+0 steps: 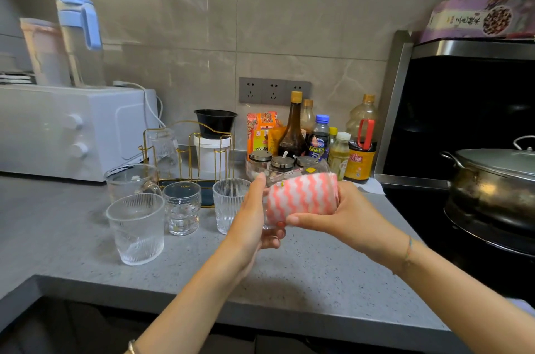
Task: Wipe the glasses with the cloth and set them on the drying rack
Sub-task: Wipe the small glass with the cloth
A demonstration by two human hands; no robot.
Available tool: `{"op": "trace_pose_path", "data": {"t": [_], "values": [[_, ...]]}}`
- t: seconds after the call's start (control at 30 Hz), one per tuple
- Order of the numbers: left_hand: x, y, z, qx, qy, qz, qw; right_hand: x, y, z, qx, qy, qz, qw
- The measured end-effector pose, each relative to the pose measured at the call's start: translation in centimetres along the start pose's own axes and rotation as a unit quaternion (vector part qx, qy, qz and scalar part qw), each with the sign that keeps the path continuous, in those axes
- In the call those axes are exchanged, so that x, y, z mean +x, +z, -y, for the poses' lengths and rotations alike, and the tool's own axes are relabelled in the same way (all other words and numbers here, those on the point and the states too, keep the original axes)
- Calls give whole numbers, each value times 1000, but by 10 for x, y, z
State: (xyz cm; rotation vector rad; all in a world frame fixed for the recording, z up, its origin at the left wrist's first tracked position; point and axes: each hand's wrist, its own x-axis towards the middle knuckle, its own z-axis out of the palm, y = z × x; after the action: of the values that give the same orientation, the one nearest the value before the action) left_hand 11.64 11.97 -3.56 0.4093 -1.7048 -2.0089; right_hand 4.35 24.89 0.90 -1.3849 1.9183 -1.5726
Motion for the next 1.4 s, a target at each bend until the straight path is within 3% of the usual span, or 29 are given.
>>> {"op": "trace_pose_path", "data": {"t": [0.2,0.37,0.47,0.63,0.7,0.8,0.9,1.0,1.1,1.2,1.33,1.4], "values": [[-4,-1,9,64,182,-42,980,-4,-3,3,95,62,100,988],[-8,-7,10,125,300,17,945,-9,-10,7,221,74,144,962],[-7,-10,12,144,354,38,923,-12,-7,7,207,69,145,965],[-9,-9,15,129,317,48,938,-9,-5,4,174,60,92,979],[-9,-8,12,109,247,45,962,-8,-7,3,129,51,69,988],[-10,-5,6,59,102,38,992,-8,-5,3,-27,-14,48,998],[-10,-3,4,-16,13,44,999,-7,-1,3,-72,-39,16,997],[-9,-1,3,-7,52,1,999,-3,-4,4,-44,2,39,998],[-9,-2,7,53,159,-40,985,0,-9,9,24,49,108,993],[-11,-2,9,92,259,-24,961,3,-12,10,94,58,133,985],[-10,-5,12,100,297,8,950,6,-19,8,104,82,165,977],[-11,-8,11,98,262,38,959,8,-25,5,79,97,176,976]]}}
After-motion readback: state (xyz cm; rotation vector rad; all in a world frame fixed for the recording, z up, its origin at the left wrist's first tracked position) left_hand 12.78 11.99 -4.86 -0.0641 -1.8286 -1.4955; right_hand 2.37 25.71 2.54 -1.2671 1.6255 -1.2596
